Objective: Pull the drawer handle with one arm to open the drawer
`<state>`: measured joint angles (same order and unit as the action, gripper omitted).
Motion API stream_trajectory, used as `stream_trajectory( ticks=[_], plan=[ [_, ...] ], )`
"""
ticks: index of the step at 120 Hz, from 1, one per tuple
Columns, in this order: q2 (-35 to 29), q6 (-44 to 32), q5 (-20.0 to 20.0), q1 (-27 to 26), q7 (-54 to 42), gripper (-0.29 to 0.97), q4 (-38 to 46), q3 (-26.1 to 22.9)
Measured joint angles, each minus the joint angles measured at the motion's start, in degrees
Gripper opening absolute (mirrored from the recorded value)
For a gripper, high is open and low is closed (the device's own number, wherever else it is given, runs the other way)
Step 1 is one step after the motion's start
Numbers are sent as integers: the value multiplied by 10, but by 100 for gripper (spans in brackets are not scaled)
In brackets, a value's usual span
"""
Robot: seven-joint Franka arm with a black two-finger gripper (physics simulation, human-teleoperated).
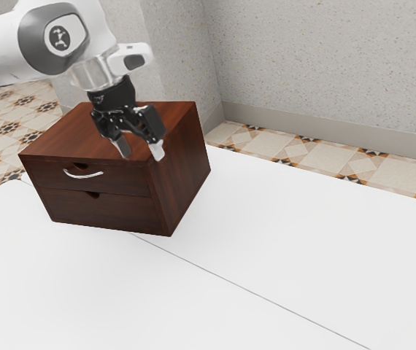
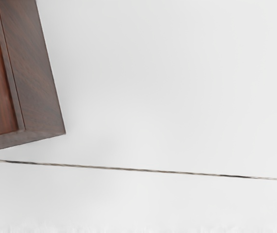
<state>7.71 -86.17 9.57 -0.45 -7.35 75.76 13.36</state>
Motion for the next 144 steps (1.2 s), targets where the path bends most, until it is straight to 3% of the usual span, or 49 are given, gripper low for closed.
stream_trajectory(
  ticks=[15,41,79,90,98,110,117,124,134,144],
  plan=[
    [-79,4,-24,-28,-7,66,67,-1],
    [-93,12,-58,-65,36,66,75,-1],
    [-100,40,-37,-78,428,65,68,0],
    [-100,40,-33,-92,525,65,67,25],
    [-103,37,-30,-37,586,65,69,-6],
    [-115,29,-28,164,668,65,84,-140],
    [-126,24,-29,250,709,64,97,-171],
    [-150,11,-34,298,747,64,129,-172],
    [-207,-24,-42,323,794,64,198,-174],
    [-268,-69,-45,393,834,63,269,-237]
  ],
)
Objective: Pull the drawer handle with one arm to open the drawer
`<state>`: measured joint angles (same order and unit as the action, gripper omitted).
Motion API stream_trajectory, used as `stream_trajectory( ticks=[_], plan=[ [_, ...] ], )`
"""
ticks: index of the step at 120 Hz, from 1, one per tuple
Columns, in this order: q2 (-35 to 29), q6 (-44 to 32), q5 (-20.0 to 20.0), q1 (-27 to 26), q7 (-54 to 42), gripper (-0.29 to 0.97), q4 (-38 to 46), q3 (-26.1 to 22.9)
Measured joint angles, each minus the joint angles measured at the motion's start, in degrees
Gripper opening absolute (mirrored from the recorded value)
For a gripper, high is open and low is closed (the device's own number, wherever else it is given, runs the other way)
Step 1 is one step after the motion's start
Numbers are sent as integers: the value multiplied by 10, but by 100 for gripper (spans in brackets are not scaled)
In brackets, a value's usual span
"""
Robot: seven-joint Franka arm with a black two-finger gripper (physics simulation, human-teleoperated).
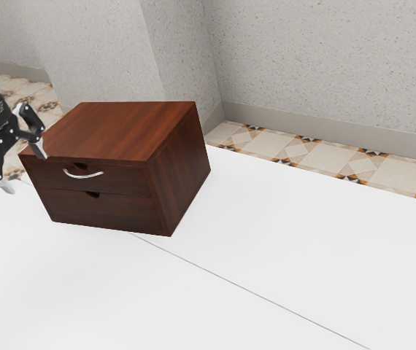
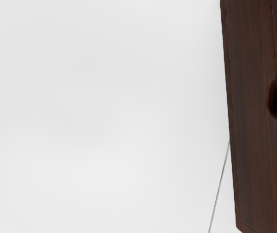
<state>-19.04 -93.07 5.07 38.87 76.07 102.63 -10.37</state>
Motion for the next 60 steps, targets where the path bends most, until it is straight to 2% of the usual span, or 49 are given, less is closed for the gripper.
stream_trajectory(
  ticks=[16,60],
  plan=[
    [-19,-79,0,21,53,63,65,-25],
    [10,-203,-20,20,148,61,114,-27]
  ],
)
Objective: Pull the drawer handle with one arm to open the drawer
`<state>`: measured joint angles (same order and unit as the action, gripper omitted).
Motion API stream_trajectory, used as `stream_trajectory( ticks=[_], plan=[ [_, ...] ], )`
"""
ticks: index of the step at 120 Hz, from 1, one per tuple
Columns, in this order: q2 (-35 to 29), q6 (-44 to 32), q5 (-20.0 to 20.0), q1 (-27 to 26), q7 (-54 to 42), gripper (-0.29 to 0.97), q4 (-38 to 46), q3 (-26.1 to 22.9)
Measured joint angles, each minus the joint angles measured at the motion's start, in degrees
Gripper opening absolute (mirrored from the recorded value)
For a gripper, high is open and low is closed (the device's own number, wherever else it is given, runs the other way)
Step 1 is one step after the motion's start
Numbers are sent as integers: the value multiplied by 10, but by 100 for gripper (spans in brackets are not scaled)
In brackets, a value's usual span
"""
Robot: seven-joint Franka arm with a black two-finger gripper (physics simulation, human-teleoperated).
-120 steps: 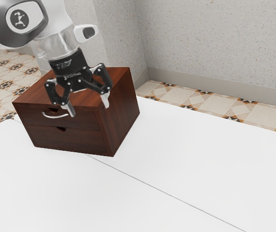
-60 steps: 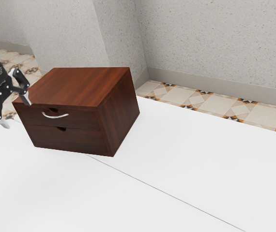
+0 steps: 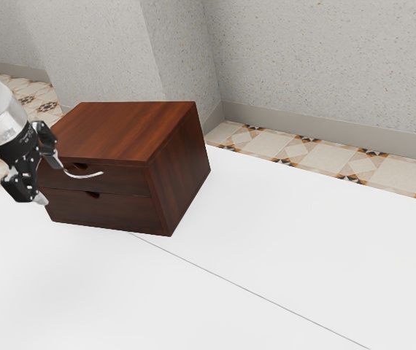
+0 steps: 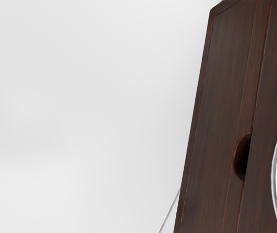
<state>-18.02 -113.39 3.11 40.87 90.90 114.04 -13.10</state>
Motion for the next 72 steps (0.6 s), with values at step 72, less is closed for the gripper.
stream_trajectory(
  ticks=[72],
  plan=[
    [84,-65,-62,-3,37,59,-25,1]
  ],
)
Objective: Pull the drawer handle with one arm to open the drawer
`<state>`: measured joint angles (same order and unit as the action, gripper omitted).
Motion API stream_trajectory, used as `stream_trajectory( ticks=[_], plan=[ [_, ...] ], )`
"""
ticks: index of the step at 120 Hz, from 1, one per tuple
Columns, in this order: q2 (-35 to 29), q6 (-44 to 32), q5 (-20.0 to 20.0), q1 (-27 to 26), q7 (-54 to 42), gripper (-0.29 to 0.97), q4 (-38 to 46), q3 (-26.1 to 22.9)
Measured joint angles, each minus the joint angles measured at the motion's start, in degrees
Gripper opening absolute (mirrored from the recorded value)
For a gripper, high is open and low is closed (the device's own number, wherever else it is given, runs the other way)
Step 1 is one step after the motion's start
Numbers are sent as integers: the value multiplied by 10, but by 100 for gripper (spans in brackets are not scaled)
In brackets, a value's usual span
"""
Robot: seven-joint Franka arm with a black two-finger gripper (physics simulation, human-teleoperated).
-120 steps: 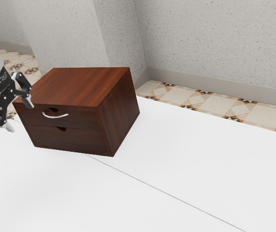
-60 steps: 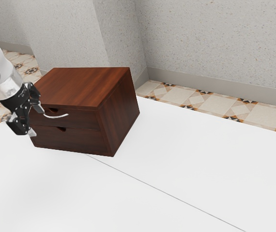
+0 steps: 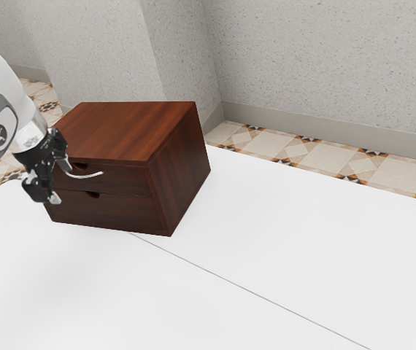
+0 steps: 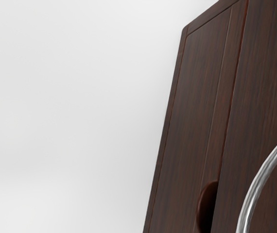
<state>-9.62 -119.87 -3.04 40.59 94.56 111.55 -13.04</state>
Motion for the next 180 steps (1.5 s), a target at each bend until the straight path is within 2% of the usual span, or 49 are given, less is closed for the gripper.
stream_trajectory(
  ticks=[42,94,132,180],
  plan=[
    [46,-5,-29,-12,10,58,-28,0],
    [39,-60,-32,-7,16,56,8,0],
    [30,-69,-31,-6,21,46,25,0],
    [-2,-77,-28,-8,31,41,66,2]
  ],
)
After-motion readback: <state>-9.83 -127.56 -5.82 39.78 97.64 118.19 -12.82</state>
